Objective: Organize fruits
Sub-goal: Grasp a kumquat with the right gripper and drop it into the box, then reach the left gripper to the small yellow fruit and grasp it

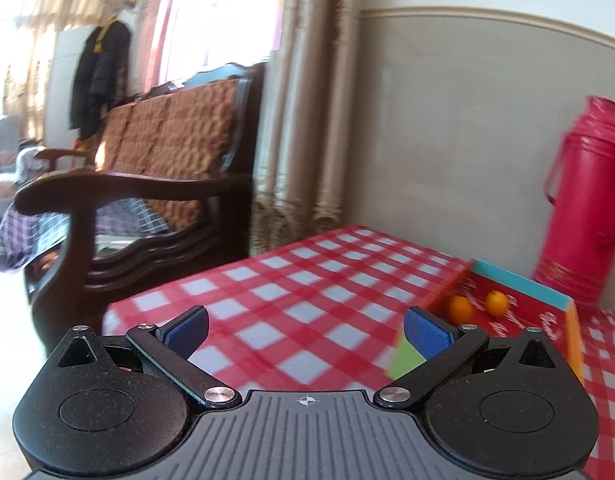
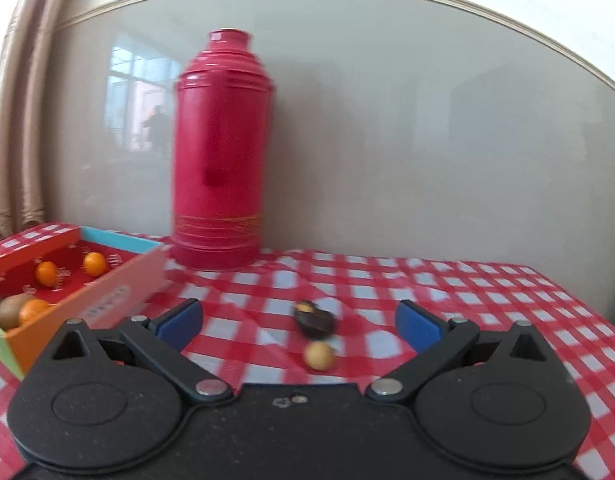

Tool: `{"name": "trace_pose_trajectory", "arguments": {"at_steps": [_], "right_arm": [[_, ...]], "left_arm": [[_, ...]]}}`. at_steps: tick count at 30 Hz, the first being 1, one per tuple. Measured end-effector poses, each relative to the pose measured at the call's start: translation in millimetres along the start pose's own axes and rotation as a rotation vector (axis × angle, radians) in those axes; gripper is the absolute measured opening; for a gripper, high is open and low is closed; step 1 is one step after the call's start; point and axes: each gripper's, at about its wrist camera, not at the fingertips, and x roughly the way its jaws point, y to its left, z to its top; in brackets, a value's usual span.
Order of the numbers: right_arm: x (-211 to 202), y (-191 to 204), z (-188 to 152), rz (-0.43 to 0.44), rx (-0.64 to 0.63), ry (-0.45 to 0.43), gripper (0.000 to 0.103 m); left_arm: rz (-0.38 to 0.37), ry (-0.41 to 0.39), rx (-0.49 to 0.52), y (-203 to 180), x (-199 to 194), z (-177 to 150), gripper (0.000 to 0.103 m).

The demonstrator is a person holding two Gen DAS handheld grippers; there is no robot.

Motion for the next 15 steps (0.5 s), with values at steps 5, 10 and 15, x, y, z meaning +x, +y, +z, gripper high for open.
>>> {"name": "trace_pose_trajectory", "arguments": {"at_steps": [5, 10, 15], "right_arm": [[-2, -35, -9, -0.120, 0.056, -0.008, 0.097], [-5, -67, -19, -0.222, 0.105, 0.009, 0.097], [-11, -87, -26, -0.292, 0.114, 0.015, 0.097]], "left_arm": [[-0.100, -0.023, 0.122, -50, -12, -4, 0.103], [-0.252, -0.064, 0.253, -103, -36, -10, 0.103], [-0.446, -0.029, 0.331, -156, -54, -12, 0.103]]}}
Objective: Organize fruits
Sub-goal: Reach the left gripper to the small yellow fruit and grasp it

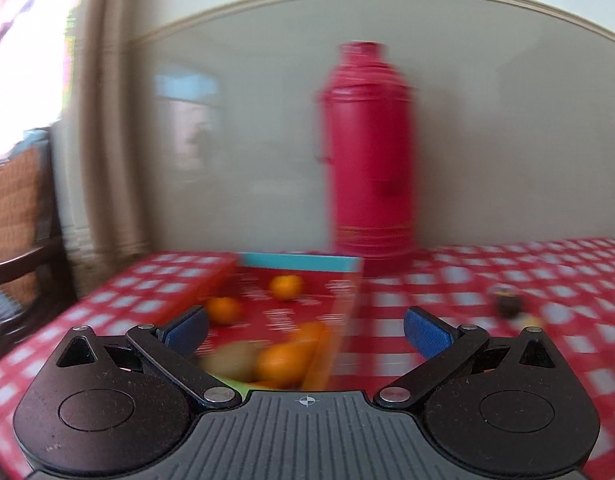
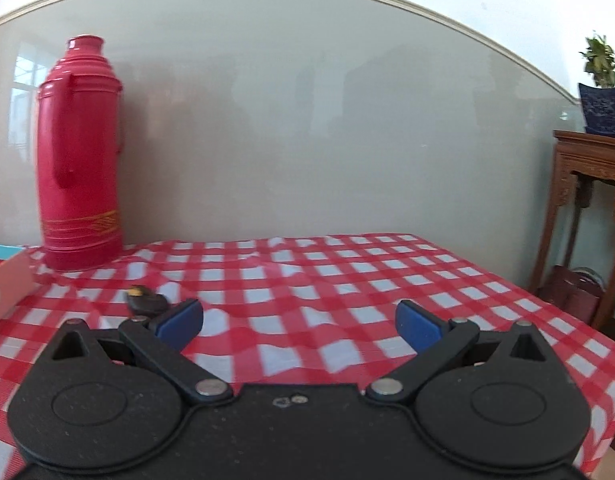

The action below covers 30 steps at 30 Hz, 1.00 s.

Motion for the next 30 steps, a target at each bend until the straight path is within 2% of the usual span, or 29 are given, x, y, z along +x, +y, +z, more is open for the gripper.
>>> {"name": "trace_pose_trajectory", "arguments": {"at_steps": [5, 9, 13, 22, 24, 30], "right_arm": [[0, -18, -2, -0.063, 0.013, -0.006, 0.097], [-1, -30, -4, -0.126, 0.015, -0.007, 0.097], [-4, -45, -6, -0.152, 0.035, -0.017, 0.097], [-2, -69, -8, -0.192, 0.068, -0.006, 0.097], [-1, -72, -9, -0.195, 0.075, -0.002, 0.097], [3, -75, -11, -0.184, 0.083, 0.018, 0.097]], "left_arm": [[-0.140, 0.021, 0.085, -56, 10, 9, 0.103], [-0.226, 0.047, 0.147, -96, 24, 11, 0.103], [-0.292, 0.087, 0.178, -128, 39, 10, 0.103], [-0.366, 0.143, 0.203, -170, 67, 1, 0.101], [-0.379, 0.162, 0.200, -175, 73, 1, 0.089], [-0.392, 0.228, 0.159, -186, 96, -3, 0.084]]}}
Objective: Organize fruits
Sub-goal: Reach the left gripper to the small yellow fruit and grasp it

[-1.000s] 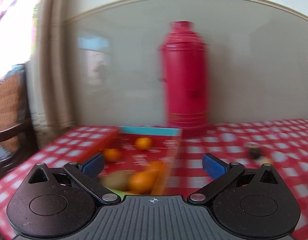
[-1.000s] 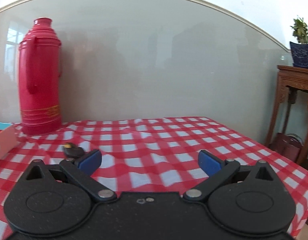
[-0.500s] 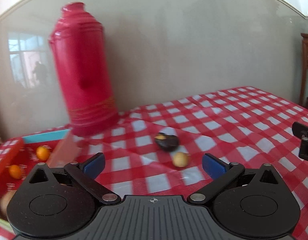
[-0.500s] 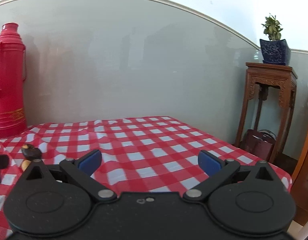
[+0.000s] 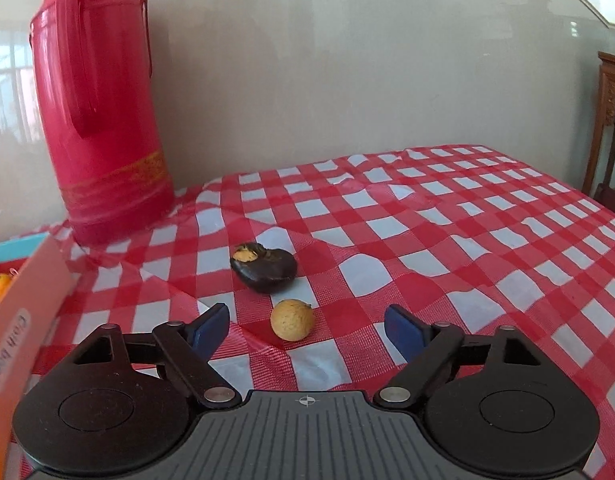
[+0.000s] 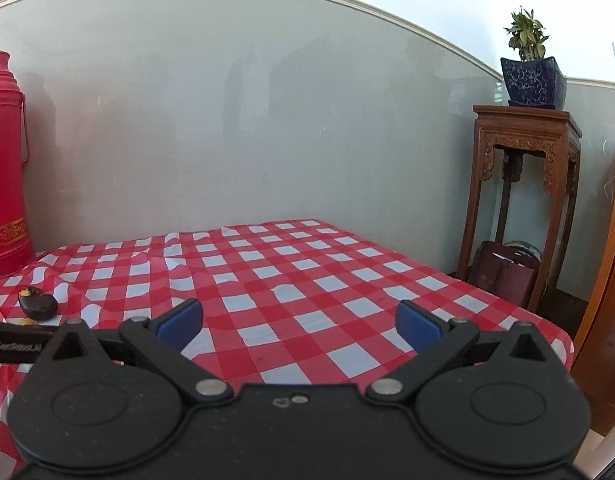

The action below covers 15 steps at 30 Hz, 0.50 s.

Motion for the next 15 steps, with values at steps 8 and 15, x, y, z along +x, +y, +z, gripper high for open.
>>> {"name": "trace_pose_trajectory", "arguments": {"at_steps": [8, 15], "right_arm": [[3, 5, -1, 0.025, 0.003, 0.021, 0.097], [2, 12, -1, 0.040, -0.012, 0.022, 0.097]], "left_arm": [[-0.026, 0.057, -0.035, 2, 17, 0, 0.049], [-0.023, 0.053, -0.052, 4, 16, 0, 0.029]]}}
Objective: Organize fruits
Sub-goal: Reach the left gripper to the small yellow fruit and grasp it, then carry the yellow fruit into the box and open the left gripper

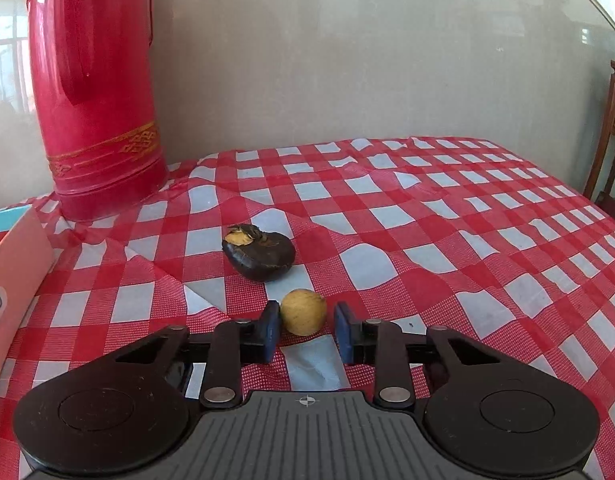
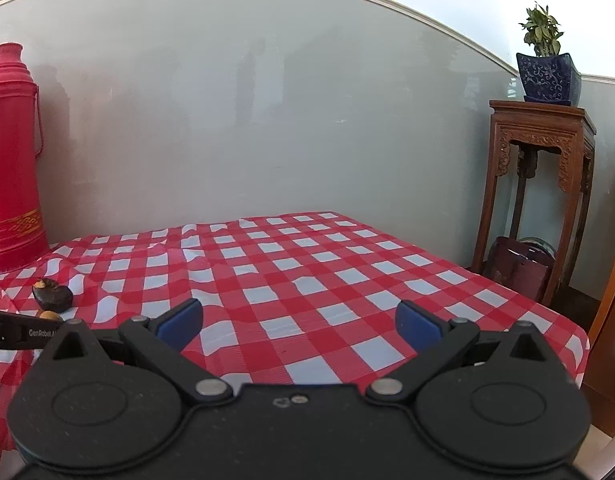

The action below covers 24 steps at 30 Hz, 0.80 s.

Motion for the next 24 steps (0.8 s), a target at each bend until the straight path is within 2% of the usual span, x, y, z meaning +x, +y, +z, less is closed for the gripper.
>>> {"name": "trace_pose_trajectory", "arguments": {"at_steps": [1, 13, 18, 24], "right_arm": [[0, 0, 0, 0.001, 0.001, 0.001, 0.097], [-1, 3, 1, 0.021, 0.001, 0.002, 0.097], [-4, 10, 2, 0.036, -0.005, -0.006, 0.097], [-8, 26, 3, 0.072, -0.022, -0.014, 0.097]], "left_arm": [[0.000, -0.003, -0.002, 1, -1, 0, 0.026], [0.036, -0.090, -0.010, 13, -28, 3, 0.026], [0.094, -0.133, -0.043, 38, -49, 5, 0.026], [0.217, -0.168, -0.096, 89, -77, 3, 0.026]]}}
